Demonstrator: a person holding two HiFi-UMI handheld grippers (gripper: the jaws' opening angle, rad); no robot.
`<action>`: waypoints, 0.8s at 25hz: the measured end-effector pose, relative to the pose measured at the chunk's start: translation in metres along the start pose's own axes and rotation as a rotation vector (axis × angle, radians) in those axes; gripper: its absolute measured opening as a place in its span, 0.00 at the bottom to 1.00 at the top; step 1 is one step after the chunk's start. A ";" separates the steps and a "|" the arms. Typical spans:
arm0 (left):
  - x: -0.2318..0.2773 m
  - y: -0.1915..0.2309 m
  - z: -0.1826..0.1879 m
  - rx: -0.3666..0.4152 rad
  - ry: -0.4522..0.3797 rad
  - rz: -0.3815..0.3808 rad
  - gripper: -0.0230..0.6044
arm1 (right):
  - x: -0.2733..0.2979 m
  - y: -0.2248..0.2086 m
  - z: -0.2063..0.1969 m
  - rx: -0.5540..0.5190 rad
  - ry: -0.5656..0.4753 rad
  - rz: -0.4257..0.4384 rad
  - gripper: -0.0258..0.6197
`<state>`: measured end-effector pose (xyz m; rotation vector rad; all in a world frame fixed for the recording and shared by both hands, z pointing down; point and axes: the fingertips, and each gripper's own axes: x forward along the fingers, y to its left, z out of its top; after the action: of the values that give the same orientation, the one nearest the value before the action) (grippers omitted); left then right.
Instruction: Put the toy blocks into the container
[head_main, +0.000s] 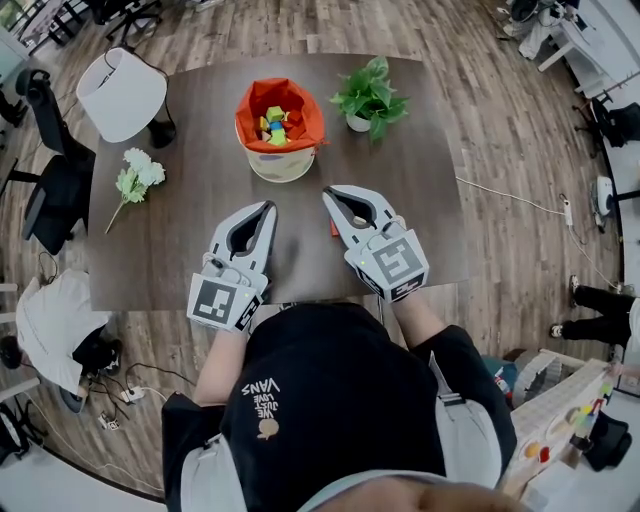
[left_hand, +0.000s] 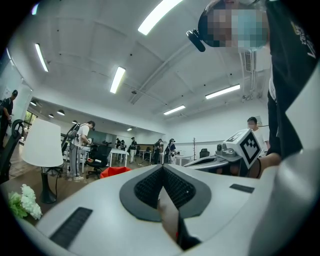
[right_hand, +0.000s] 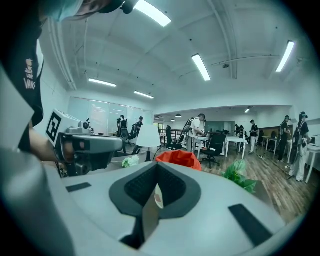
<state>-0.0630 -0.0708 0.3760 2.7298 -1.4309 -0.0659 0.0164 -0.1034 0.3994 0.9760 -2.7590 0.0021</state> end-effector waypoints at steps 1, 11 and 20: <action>0.001 0.000 0.000 -0.001 -0.001 -0.003 0.05 | -0.001 -0.002 0.001 -0.001 -0.002 -0.002 0.07; 0.014 -0.008 0.000 -0.007 -0.003 -0.043 0.05 | -0.007 -0.019 -0.010 -0.007 0.030 -0.044 0.07; 0.027 -0.015 -0.004 -0.013 0.009 -0.068 0.05 | -0.009 -0.030 -0.048 0.003 0.117 -0.057 0.07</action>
<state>-0.0351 -0.0840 0.3789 2.7650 -1.3306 -0.0660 0.0518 -0.1179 0.4428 1.0206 -2.6256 0.0521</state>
